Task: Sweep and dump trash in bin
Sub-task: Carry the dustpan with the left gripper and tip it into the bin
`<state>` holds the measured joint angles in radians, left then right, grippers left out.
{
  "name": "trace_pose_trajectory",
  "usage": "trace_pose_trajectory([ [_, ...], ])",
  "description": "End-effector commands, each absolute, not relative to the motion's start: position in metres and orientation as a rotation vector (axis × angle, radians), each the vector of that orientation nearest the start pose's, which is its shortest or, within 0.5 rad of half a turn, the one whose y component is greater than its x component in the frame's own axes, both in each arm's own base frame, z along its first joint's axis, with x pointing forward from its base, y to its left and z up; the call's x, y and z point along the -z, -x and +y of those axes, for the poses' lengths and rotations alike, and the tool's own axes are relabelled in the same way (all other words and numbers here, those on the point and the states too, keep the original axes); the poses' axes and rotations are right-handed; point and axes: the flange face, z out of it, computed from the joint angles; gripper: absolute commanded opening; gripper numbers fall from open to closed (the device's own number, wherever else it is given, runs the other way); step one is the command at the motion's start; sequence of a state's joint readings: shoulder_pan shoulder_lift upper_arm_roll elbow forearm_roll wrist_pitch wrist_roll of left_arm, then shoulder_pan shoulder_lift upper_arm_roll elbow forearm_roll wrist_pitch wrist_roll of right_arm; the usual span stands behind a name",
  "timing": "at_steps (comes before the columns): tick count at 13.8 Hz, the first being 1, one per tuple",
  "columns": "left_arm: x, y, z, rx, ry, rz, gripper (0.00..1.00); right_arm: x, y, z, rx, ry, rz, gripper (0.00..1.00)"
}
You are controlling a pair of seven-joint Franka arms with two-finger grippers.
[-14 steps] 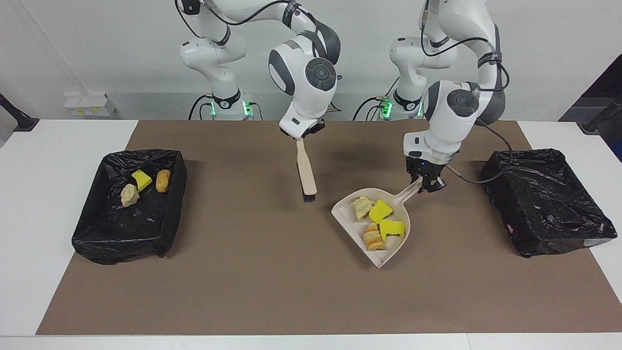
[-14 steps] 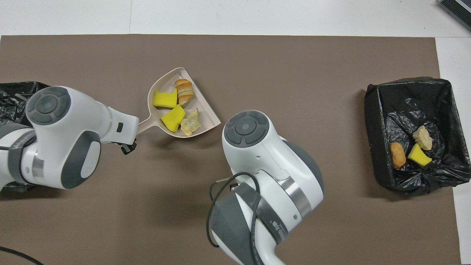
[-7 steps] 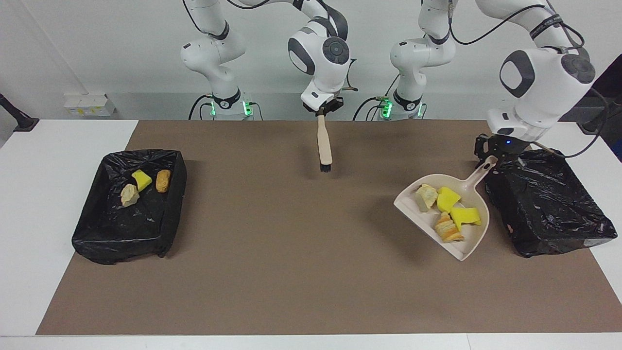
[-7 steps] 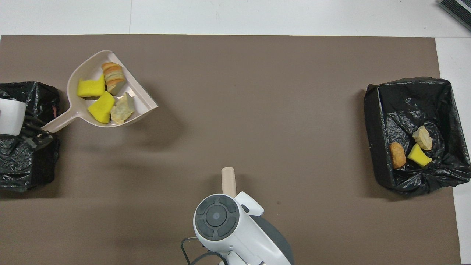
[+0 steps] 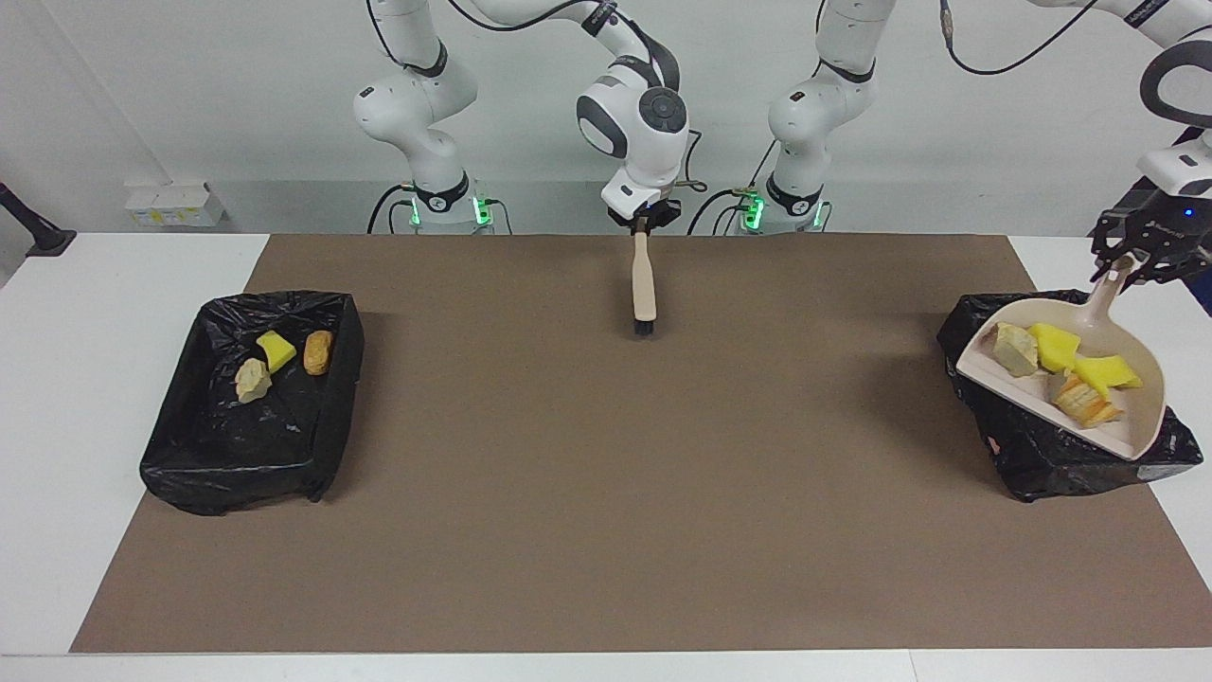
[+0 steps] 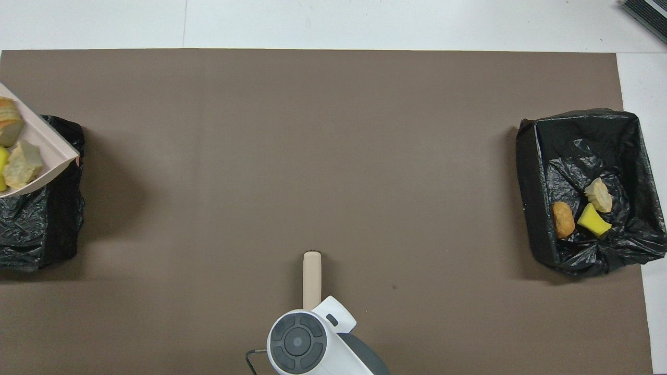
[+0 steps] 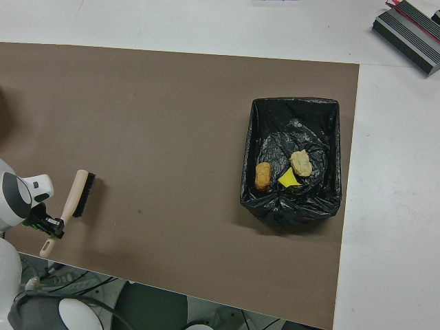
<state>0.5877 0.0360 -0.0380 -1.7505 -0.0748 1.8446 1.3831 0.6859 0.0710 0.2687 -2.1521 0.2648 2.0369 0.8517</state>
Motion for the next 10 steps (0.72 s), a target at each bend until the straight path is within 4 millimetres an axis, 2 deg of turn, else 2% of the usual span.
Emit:
trace_pose_trajectory([
  [1,-0.555,-0.495,0.339,0.069,2.803,1.282,0.0,-0.343,-0.3,0.441,-0.492,3.058,0.103,0.0],
  [3,-0.547,-0.499,0.359,-0.03,2.741,1.315,0.0,-0.339,-0.299,0.441,-0.499,3.061,0.101,0.0],
  [4,-0.55,-0.505,0.368,-0.077,2.69,1.339,0.0,-0.338,-0.299,0.44,-0.497,3.06,0.099,0.0],
  [6,-0.561,-0.515,0.386,-0.198,2.552,1.409,0.0,-0.335,-0.299,0.439,-0.489,3.054,0.079,0.07],
  [7,-0.562,-0.519,0.392,-0.269,2.456,1.467,0.0,-0.336,-0.299,0.439,-0.489,3.053,0.074,0.28],
  [8,-0.567,-0.52,0.396,-0.313,2.371,1.509,0.0,-0.336,-0.3,0.44,-0.49,3.053,0.071,0.35],
  [9,-0.568,-0.521,0.396,-0.341,2.339,1.517,0.0,-0.336,-0.301,0.44,-0.491,3.052,0.076,0.37],
  [10,-0.569,-0.524,0.393,-0.381,2.307,1.526,0.0,-0.334,-0.304,0.441,-0.493,3.051,0.079,0.59],
])
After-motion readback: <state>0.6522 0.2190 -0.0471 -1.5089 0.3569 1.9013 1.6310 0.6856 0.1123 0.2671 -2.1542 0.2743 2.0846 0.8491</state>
